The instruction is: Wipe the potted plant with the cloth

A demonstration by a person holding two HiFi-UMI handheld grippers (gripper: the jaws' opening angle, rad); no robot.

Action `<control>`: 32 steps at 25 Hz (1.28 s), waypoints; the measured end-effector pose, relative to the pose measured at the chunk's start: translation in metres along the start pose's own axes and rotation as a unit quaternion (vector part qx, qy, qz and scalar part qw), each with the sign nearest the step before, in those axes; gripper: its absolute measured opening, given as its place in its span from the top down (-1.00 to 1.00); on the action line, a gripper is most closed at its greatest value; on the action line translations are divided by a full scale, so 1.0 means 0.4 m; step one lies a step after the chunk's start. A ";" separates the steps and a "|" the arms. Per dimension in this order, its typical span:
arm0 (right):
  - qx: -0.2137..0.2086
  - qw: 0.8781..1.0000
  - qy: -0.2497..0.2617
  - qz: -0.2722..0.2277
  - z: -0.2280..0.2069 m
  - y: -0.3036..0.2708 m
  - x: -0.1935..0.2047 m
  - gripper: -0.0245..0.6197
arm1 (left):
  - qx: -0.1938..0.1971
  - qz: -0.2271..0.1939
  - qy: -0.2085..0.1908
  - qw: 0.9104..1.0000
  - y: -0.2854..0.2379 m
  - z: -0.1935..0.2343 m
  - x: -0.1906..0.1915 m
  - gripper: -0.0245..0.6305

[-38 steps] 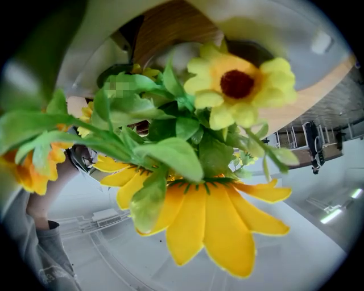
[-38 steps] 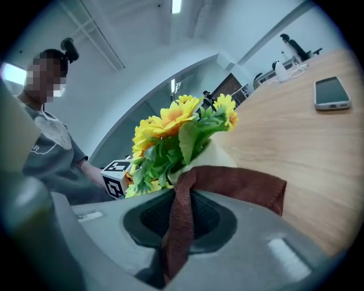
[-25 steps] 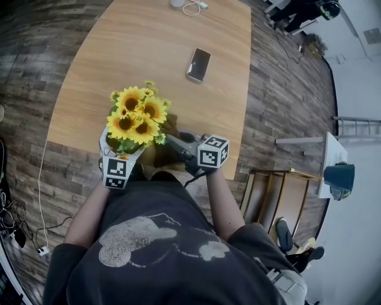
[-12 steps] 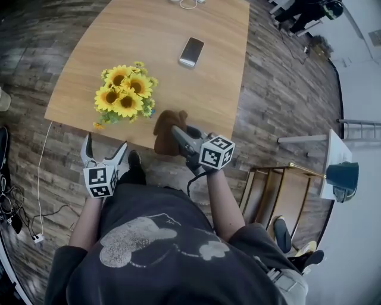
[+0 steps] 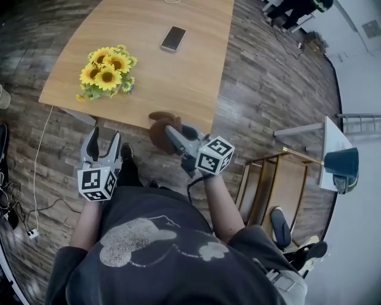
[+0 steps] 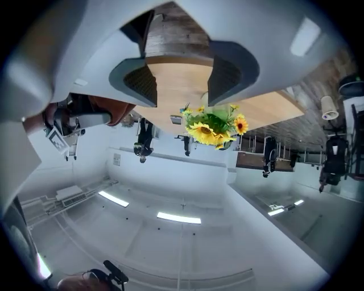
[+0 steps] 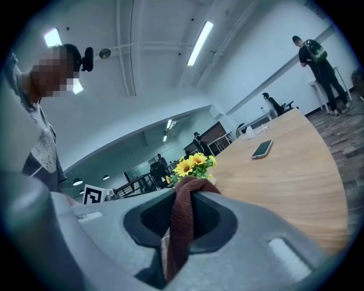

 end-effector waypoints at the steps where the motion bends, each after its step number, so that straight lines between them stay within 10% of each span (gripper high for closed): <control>1: 0.001 1.000 0.001 -0.007 0.006 0.016 -0.002 0.79 | -0.001 -0.010 0.000 1.000 0.009 -0.016 -0.011 0.04; 8: 0.006 0.999 0.009 -0.038 0.049 0.103 0.000 0.78 | 0.003 -0.032 0.011 0.999 0.074 -0.085 -0.035 0.87; 32: 0.012 1.000 0.023 -0.014 0.103 0.214 0.087 0.79 | 0.041 -0.033 -0.001 0.999 0.167 -0.207 -0.021 0.87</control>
Point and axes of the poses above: the fingertips, and each gripper's own axes: y backward along the fingers, z to its left, x out of its underside, the point moved 6 cm from there along y, backward along the fingers, and after that the axes turned 12 degrees about x, right-handed, at the moved point
